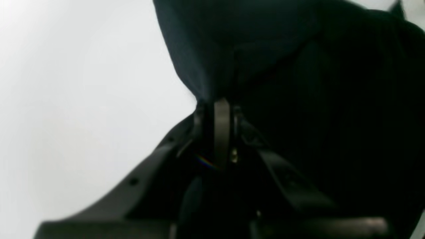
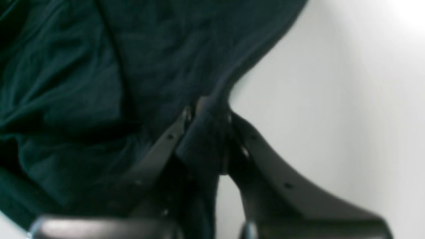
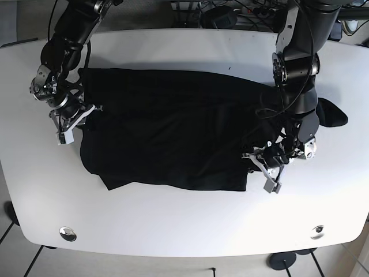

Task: Fold the T-shirt properly
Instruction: 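Grasp the shirt edge with both grippers and lift it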

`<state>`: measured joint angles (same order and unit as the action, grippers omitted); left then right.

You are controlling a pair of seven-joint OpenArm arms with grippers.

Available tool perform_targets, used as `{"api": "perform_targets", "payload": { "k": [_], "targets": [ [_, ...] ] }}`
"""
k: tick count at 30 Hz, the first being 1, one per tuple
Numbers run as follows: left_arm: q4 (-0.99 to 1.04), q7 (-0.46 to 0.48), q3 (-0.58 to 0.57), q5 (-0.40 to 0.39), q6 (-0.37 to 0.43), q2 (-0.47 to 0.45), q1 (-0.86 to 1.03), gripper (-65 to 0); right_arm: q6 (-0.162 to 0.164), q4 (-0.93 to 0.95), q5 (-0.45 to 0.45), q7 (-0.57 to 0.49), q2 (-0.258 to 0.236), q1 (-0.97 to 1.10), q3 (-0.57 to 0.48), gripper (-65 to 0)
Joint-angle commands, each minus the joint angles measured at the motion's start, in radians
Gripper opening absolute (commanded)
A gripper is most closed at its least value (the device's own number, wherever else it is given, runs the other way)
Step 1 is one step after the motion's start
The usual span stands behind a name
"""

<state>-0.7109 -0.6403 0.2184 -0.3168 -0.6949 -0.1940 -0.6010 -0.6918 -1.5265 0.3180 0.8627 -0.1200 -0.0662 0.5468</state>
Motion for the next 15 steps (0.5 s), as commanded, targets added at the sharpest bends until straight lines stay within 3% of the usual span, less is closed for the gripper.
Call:
{"api": "perform_targets", "payload": {
  "k": [1, 6, 8, 15],
  "targets": [
    [-0.181, -0.031, 0.036, -0.045, -0.003, -0.052, 0.003, -65.0, -0.006, -0.119, 0.030, 0.000, -0.017, -0.014, -0.017, -63.1],
    [-0.528, -0.122, 0.051, -0.043, -0.003, -0.055, 0.063, -65.0, -0.006, -0.263, 0.019, 0.010, -0.027, -0.039, -0.066, -63.1],
    [-0.626, -0.141, 0.051, -0.041, -0.003, -0.055, 0.062, -65.0, -0.006, -0.282, 0.022, 0.011, -0.060, -0.068, -0.095, -63.1],
    [-0.698, -0.166, 0.043, -0.040, -0.003, -0.091, -0.076, -65.0, -0.006, -0.190, 0.019, 0.111, -0.099, -0.352, -0.120, -63.1]
  ]
}}
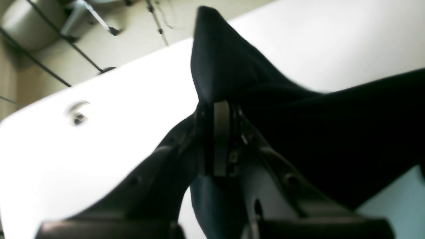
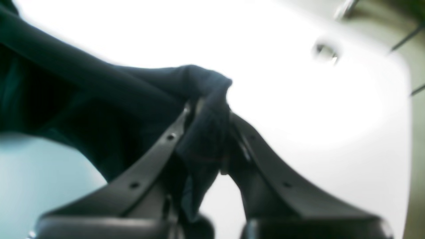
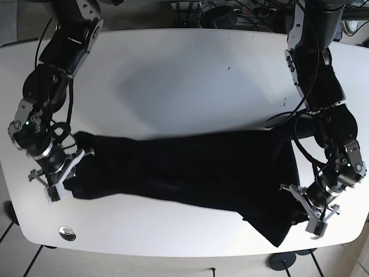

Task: Fold the T-shirt properly
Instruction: 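Grasp the shirt edge with both grippers and lift it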

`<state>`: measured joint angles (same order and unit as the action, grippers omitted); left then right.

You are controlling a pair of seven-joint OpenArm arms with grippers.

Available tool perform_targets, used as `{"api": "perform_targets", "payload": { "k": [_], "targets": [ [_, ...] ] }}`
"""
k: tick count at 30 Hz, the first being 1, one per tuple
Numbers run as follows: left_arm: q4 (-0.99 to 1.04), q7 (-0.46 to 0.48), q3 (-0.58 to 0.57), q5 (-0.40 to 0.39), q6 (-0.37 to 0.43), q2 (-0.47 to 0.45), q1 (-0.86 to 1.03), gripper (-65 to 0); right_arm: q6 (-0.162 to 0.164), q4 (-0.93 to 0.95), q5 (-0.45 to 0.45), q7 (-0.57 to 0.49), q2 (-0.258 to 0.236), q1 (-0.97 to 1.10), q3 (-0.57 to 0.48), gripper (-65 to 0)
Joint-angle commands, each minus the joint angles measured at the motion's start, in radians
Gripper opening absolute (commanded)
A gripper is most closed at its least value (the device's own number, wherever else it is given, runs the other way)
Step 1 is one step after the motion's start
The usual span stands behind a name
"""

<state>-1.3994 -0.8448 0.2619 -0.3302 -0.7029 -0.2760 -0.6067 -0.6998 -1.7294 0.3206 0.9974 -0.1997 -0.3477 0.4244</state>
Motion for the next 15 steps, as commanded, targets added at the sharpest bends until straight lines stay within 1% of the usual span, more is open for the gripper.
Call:
{"api": "perform_targets", "payload": {
  "k": [1, 2, 4, 6, 9, 10, 12, 14, 15],
  "targets": [
    [0.007, 0.040, 0.000, -0.025, 0.005, -0.010, -0.117, -65.0, 0.002, 0.049, 0.016, -0.012, -0.045, -0.127, 0.001, -63.1],
    [0.052, 0.040, 0.000, -0.013, 0.005, -0.015, -0.192, -65.0, 0.002, 0.111, 0.016, 0.001, -0.068, -0.218, -0.008, -63.1],
    [0.125, 0.046, 0.000, 0.032, 0.005, -0.035, -0.307, -65.0, 0.002, 0.205, 0.016, -0.001, -0.085, -0.354, -0.069, -63.1],
    [0.203, 0.061, 0.001, 0.065, 0.005, -0.041, -0.430, -65.0, 0.002, 0.262, 0.015, -0.002, -0.128, -0.485, -0.115, -63.1],
    [0.282, 0.103, 0.000, 0.089, 0.005, -0.070, -0.606, -65.0, 0.002, 0.360, 0.015, -0.002, -0.139, -0.719, -0.175, -63.1],
    [0.283, 0.104, 0.000, 0.087, 0.005, -0.090, -0.637, -65.0, 0.002, 0.374, 0.015, -0.002, -0.139, -0.776, -0.186, -63.1],
    [0.263, 0.103, 0.000, 0.081, 0.005, -0.096, -0.648, -65.0, 0.002, 0.378, 0.016, 0.002, -0.139, -0.813, -0.197, -63.1],
    [0.196, 0.101, 0.003, 0.085, 0.005, -0.098, -0.622, -65.0, 0.002, 0.345, 0.019, 0.028, -0.139, -0.795, -0.189, -63.1],
    [0.165, 0.100, 0.006, 0.082, 0.005, -0.111, -0.572, -65.0, 0.002, 0.322, 0.025, 0.045, -0.139, -0.752, -0.186, -63.1]
  ]
}}
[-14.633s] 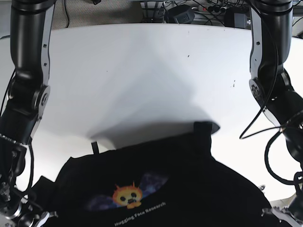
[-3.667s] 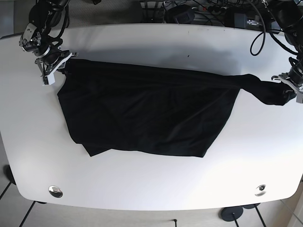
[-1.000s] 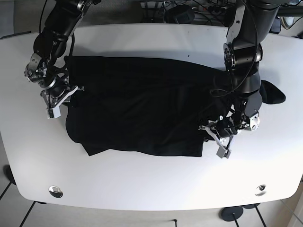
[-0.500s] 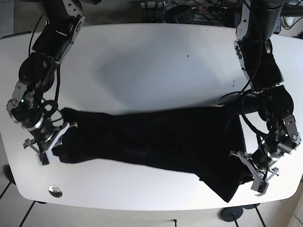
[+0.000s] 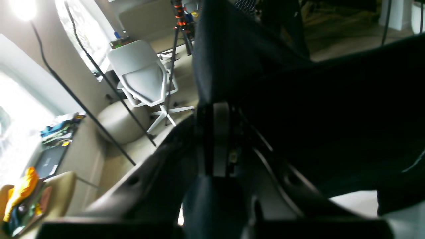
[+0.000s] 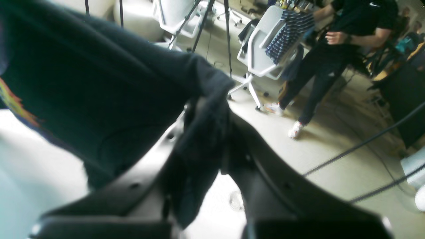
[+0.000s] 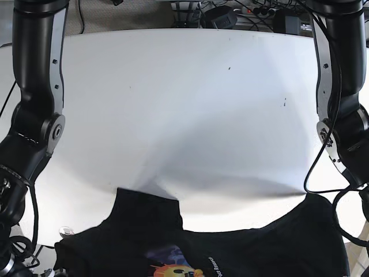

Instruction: Fold the T-shirt properly

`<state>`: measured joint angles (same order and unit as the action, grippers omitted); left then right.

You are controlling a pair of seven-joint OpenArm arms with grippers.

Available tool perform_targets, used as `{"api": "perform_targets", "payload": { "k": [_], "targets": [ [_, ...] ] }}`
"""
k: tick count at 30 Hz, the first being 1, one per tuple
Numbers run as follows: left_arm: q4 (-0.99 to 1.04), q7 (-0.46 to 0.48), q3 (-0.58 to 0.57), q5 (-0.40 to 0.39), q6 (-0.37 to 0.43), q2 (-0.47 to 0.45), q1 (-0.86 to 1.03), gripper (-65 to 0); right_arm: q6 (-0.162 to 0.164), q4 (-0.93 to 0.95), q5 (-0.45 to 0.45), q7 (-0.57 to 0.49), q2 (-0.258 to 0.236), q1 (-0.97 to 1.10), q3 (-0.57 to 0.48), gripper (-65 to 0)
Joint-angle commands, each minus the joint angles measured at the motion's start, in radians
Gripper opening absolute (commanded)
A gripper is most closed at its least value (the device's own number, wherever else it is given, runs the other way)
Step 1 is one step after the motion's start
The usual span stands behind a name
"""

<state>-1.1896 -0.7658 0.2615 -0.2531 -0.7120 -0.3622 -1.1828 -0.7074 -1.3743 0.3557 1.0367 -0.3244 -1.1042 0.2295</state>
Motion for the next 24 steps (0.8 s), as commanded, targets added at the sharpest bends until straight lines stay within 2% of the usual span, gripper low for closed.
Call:
{"api": "perform_targets", "payload": {
  "k": [1, 4, 7, 10, 14, 18, 24],
  "targets": [
    [-0.098, 0.007, 0.008, 0.002, 0.014, -0.048, 0.076, -65.0, 0.009, -0.095, -0.008, 0.015, -0.014, 0.078, 0.035, -63.1],
    [-0.210, -0.019, 0.032, 0.001, 0.014, -0.054, 0.240, -65.0, 0.009, -0.188, -0.007, 0.017, -0.006, 0.263, 0.086, -63.1],
    [-0.347, -0.062, 0.129, 0.001, 0.014, -0.054, 0.455, -65.0, 0.009, -0.297, -0.007, 0.018, 0.000, 0.476, 0.140, -63.1],
    [-0.433, -0.068, 0.187, -0.007, 0.014, -0.051, 0.665, -65.0, 0.009, -0.366, -0.007, 0.018, 0.043, 0.674, 0.218, -63.1],
    [-0.528, -0.065, 0.302, -0.134, 0.014, -0.048, 0.989, -65.0, 0.009, -0.428, -0.007, 0.009, 0.094, 0.965, 0.304, -63.1],
    [-0.536, -0.065, 0.353, -0.209, 0.014, -0.048, 1.173, -65.0, 0.009, -0.428, -0.007, -0.059, 0.140, 1.160, 0.328, -63.1],
    [-0.534, -0.064, 0.440, -0.213, 0.014, 0.016, 1.303, -65.0, 0.009, -0.425, -0.007, -0.088, 0.175, 1.304, 0.354, -63.1]
  ]
}}
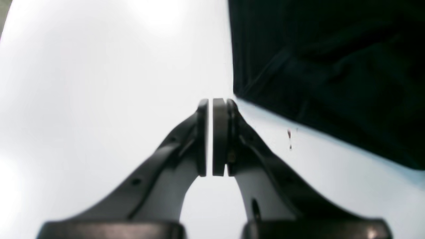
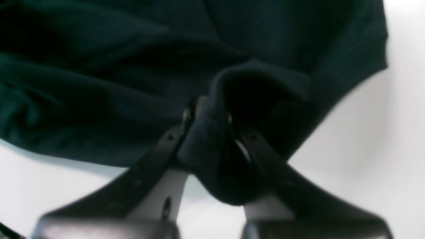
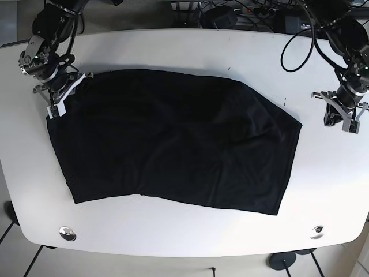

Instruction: Fold the T-shirt properly

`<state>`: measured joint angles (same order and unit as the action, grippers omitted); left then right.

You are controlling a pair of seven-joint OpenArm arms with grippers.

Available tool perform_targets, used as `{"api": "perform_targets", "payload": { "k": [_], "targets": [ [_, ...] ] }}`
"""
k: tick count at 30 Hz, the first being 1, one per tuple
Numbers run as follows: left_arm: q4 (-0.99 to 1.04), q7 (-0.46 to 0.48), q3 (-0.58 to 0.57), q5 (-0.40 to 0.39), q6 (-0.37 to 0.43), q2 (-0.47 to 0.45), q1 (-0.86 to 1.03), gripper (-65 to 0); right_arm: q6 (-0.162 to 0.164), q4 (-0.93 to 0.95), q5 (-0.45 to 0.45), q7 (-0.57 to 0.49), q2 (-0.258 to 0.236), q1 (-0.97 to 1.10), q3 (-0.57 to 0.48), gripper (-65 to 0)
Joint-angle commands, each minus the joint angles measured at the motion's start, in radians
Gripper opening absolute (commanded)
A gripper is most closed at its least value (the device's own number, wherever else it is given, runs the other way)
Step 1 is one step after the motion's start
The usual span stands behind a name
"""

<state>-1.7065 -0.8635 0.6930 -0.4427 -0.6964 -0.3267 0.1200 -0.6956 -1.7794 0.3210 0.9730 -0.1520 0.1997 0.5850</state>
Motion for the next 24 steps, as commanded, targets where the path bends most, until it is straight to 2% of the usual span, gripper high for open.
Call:
{"api": "perform_targets", "payload": {
  "k": [1, 4, 6, 7, 8, 9, 10, 13, 15, 18, 24],
  "targets": [
    [-0.019, 0.034, 0.004, -0.023, -0.002, -0.018, 0.011, -65.0, -0.003, -0.020, 0.028, -0.024, 0.004, 0.007, -0.001, -63.1],
    [-0.043, 0.034, -0.068, -0.025, -0.002, -0.016, 0.028, -63.7, -0.003, -0.021, 0.028, -0.025, 0.009, 0.016, -0.001, -63.1],
    [-0.074, 0.031, -0.114, -0.028, -0.002, -0.013, 0.027, -50.4, -0.003, -0.018, 0.028, -0.025, 0.009, 0.013, -0.001, -63.1],
    [-0.083, 0.034, -0.152, -0.028, -0.002, 0.010, 0.025, -38.5, -0.003, -0.020, 0.028, -0.025, 0.009, 0.008, -0.003, -63.1],
    [-0.083, 0.034, -0.169, -0.025, -0.002, 0.030, 0.014, -31.4, -0.003, -0.021, 0.028, -0.025, 0.009, 0.007, -0.003, -63.1],
    [-0.083, 0.030, -0.186, -0.021, -0.002, 0.044, -0.018, -25.7, -0.003, -0.021, 0.028, -0.025, 0.009, 0.007, -0.003, -63.1],
    [-0.076, 0.028, -0.207, -0.018, -0.002, 0.056, -0.056, -23.7, -0.003, -0.021, 0.028, -0.025, 0.009, 0.005, -0.003, -63.1],
    [0.049, 0.036, -0.348, 0.043, 0.040, 0.064, -0.178, -23.6, -0.003, -0.021, 0.028, -0.025, 0.010, -0.009, -0.003, -63.1],
    [0.128, 0.036, -0.416, 0.055, 0.077, 0.074, -0.259, -23.6, -0.003, -0.018, 0.028, -0.027, 0.010, -0.010, -0.003, -63.1],
    [0.305, 0.042, -0.511, 0.058, 0.091, 0.108, -0.397, -23.6, -0.003, -0.017, 0.028, -0.062, 0.012, -0.010, -0.003, -63.1],
    [0.544, 0.162, -0.661, 0.052, 0.088, 0.111, -0.503, -23.6, -0.003, -0.017, 0.028, -0.065, 0.012, -0.013, -0.003, -63.1]
  ]
}}
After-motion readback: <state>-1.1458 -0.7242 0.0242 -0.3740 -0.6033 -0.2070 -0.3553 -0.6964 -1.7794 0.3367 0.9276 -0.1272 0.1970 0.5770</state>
